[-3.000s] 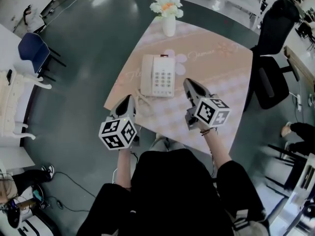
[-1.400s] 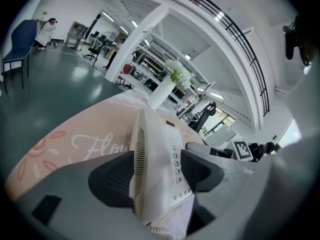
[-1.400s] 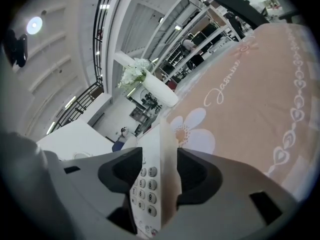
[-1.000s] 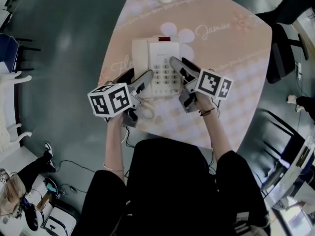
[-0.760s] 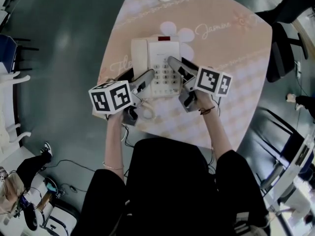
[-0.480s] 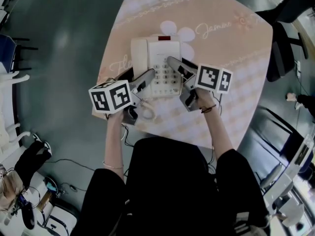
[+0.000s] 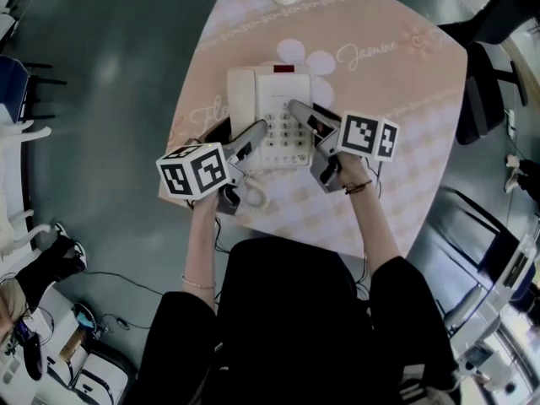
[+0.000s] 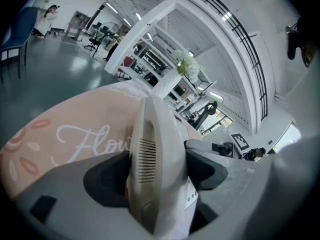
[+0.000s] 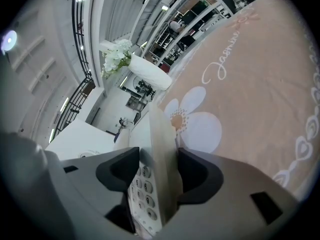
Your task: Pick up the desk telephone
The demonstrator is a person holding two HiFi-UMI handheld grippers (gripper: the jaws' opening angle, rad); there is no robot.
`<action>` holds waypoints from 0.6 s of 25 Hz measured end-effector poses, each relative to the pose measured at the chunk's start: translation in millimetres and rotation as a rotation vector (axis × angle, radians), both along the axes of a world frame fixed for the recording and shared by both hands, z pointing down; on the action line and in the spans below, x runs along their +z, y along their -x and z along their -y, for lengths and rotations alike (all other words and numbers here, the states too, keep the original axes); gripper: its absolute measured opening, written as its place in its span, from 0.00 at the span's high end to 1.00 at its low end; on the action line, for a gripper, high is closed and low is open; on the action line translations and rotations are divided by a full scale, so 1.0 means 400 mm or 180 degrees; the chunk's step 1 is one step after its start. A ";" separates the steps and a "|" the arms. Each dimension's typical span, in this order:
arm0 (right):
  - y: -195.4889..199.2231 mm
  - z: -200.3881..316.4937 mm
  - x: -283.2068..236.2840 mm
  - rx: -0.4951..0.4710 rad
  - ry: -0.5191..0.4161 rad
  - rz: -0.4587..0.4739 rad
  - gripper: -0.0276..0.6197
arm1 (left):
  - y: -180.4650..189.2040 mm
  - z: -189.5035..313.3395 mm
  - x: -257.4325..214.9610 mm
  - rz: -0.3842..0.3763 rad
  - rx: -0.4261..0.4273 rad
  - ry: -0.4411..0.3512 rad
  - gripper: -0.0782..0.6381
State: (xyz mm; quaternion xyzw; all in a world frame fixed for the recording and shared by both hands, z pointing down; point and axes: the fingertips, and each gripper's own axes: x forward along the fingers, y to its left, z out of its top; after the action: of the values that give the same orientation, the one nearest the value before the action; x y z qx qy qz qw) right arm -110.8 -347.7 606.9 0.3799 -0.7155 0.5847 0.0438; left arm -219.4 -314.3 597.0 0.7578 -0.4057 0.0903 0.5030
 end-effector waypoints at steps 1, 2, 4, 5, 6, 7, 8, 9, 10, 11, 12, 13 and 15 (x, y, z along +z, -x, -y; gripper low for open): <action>-0.001 0.000 0.000 0.0004 -0.0005 -0.0004 0.60 | 0.000 0.000 0.000 0.0008 -0.0003 0.0007 0.43; -0.002 0.001 -0.001 0.0010 -0.0012 -0.0006 0.60 | 0.000 0.000 0.000 0.0021 -0.0008 0.0013 0.43; -0.002 0.001 -0.001 0.0023 -0.0023 -0.0004 0.60 | 0.002 0.000 -0.001 0.0053 -0.0028 0.0016 0.43; -0.001 0.002 -0.002 0.0033 -0.0024 0.0001 0.61 | 0.003 0.000 -0.001 0.0069 -0.0038 0.0018 0.43; -0.001 0.001 -0.002 0.0048 -0.0021 0.0008 0.61 | 0.004 0.000 -0.001 0.0082 -0.0046 0.0024 0.43; -0.002 0.001 -0.001 0.0067 -0.0019 0.0013 0.61 | 0.004 0.000 -0.001 0.0094 -0.0049 0.0035 0.43; -0.003 0.001 -0.001 0.0083 -0.0015 0.0015 0.61 | 0.004 0.001 -0.001 0.0103 -0.0049 0.0049 0.43; -0.004 0.000 -0.001 0.0096 -0.0010 0.0011 0.61 | 0.003 0.001 -0.001 0.0110 -0.0047 0.0062 0.43; -0.005 0.000 -0.001 0.0102 -0.0006 0.0005 0.61 | 0.002 0.000 0.001 0.0117 -0.0047 0.0075 0.43; -0.006 0.000 -0.001 0.0104 -0.0002 -0.0003 0.61 | 0.002 -0.001 0.001 0.0118 -0.0049 0.0084 0.44; -0.007 -0.001 -0.001 0.0104 0.0003 -0.0009 0.61 | 0.000 -0.001 -0.001 0.0110 -0.0054 0.0091 0.44; -0.007 -0.002 -0.002 0.0108 0.0011 -0.0011 0.61 | -0.002 -0.002 -0.005 0.0101 -0.0058 0.0096 0.44; -0.008 -0.005 -0.003 0.0128 0.0025 -0.0010 0.61 | -0.004 -0.003 -0.012 0.0098 -0.0066 0.0111 0.44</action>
State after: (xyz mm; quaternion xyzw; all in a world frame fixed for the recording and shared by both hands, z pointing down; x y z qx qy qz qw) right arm -107.7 -345.7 605.6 0.3950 -0.7053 0.5876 0.0347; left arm -217.8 -312.9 592.4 0.7432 -0.4197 0.1037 0.5107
